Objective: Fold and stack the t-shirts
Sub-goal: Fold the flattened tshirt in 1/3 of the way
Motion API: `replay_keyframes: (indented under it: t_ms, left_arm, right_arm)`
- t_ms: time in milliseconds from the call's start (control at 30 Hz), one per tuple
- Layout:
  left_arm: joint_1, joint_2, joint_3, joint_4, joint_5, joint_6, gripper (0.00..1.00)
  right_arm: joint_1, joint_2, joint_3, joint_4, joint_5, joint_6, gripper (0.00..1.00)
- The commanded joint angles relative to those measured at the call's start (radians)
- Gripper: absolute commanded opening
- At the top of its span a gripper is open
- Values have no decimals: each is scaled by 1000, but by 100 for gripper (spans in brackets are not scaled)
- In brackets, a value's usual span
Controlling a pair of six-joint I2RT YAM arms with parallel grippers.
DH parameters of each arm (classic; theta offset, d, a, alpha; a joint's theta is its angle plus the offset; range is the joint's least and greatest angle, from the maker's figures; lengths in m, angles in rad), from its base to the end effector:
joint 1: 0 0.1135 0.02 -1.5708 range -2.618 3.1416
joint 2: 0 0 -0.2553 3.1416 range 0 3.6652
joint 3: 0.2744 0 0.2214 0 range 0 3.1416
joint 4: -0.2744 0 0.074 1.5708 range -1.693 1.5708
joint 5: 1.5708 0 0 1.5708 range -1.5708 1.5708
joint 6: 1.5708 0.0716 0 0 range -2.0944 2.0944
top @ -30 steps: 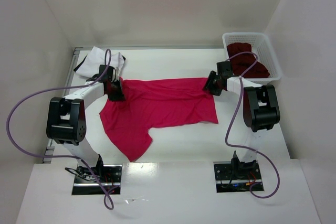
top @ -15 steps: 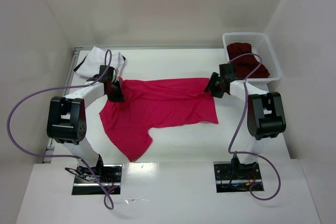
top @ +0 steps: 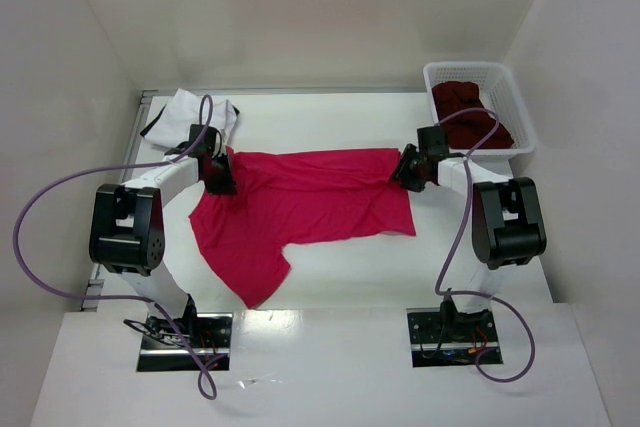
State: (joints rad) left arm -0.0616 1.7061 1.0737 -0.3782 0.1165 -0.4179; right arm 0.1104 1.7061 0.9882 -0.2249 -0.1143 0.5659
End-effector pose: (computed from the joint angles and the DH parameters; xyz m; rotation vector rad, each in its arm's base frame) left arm 0.3378 -0.0292 0.1660 -0.4187 2.5722 -0.3256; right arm 0.3367 0.0455 0.1540 0.5307 2.4999 0.4132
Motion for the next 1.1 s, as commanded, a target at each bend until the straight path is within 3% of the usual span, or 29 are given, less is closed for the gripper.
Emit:
replay_keyframes:
  t_ms: [0, 233, 367, 467, 733, 1067]
  left_arm:
    - [-1, -26, 17, -4, -3, 7, 0]
    - [-1, -36, 37, -24, -23, 16, 0]
    - [-1, -45, 48, -34, -32, 25, 0]
    - [-1, -54, 58, -45, -32, 25, 0]
    - [-1, -111, 160, -113, -52, 47, 0]
    - [8, -111, 428, -195, -156, 102, 0]
  right_arm:
    - [20, 33, -8, 39, -1, 8, 48]
    - [20, 67, 24, 59, 8, 17, 32]
    - [20, 89, 46, 50, 27, 17, 11]
    - [20, 89, 72, 35, 50, 17, 0]
    - [20, 14, 168, -33, 79, 8, 0]
    - [20, 49, 381, -114, 99, -12, 0]
